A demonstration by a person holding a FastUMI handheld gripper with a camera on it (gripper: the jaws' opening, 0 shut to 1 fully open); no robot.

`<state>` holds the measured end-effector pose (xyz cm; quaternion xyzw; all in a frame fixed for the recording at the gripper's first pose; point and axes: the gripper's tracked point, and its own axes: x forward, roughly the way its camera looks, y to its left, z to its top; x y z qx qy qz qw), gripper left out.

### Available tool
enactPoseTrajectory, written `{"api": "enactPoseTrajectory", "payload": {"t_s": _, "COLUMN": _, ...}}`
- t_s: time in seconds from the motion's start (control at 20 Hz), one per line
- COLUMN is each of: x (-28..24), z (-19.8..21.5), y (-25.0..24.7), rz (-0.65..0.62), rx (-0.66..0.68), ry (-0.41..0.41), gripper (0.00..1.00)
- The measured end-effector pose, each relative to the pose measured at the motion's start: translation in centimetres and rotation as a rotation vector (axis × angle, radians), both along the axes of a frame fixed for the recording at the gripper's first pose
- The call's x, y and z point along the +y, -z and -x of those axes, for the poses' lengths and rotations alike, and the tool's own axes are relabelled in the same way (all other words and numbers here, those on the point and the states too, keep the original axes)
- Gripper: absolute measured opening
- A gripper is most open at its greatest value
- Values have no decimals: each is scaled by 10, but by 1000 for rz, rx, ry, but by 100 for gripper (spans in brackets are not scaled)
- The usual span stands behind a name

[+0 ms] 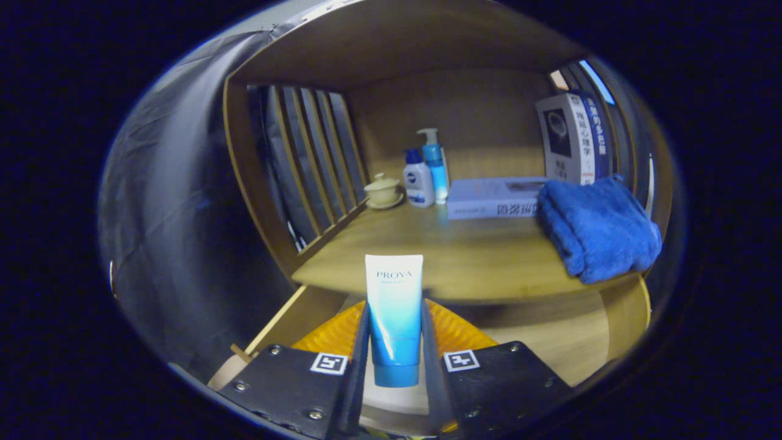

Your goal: Pull open the drawer, take out the items inside it, and place them on the countertop above the cabinet.

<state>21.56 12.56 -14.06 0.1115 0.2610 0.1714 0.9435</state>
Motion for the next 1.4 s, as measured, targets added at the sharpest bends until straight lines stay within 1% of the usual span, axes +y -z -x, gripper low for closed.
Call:
{"api": "enactPoseTrajectory", "payload": {"t_s": 0.25, "x": -16, "z": -43, "y": -8, "rz": 91, "rx": -53, "ry": 97, "gripper": 43}}
{"api": "enactPoseTrajectory", "payload": {"t_s": 0.5, "x": -11, "z": -72, "y": 15, "rz": 182, "rx": -25, "ry": 124, "gripper": 43}}
{"api": "enactPoseTrajectory", "payload": {"t_s": 0.85, "x": -18, "z": -94, "y": 42, "rz": 224, "rx": 24, "ry": 174, "gripper": 43}}
{"api": "enactPoseTrajectory", "payload": {"t_s": 0.9, "x": -17, "z": -100, "y": 41, "rz": 216, "rx": 7, "ry": 185, "gripper": 43}}
{"api": "enactPoseTrajectory", "payload": {"t_s": 1.1, "x": -21, "z": -102, "y": 43, "rz": 217, "rx": 6, "ry": 204, "gripper": 43}}
{"api": "enactPoseTrajectory", "payload": {"t_s": 1.3, "x": -24, "z": -101, "y": 36, "rz": 216, "rx": -19, "ry": 211, "gripper": 47}}
{"api": "enactPoseTrajectory", "payload": {"t_s": 1.4, "x": -26, "z": -98, "y": 21, "rz": 207, "rx": -68, "ry": 214, "gripper": 62}}
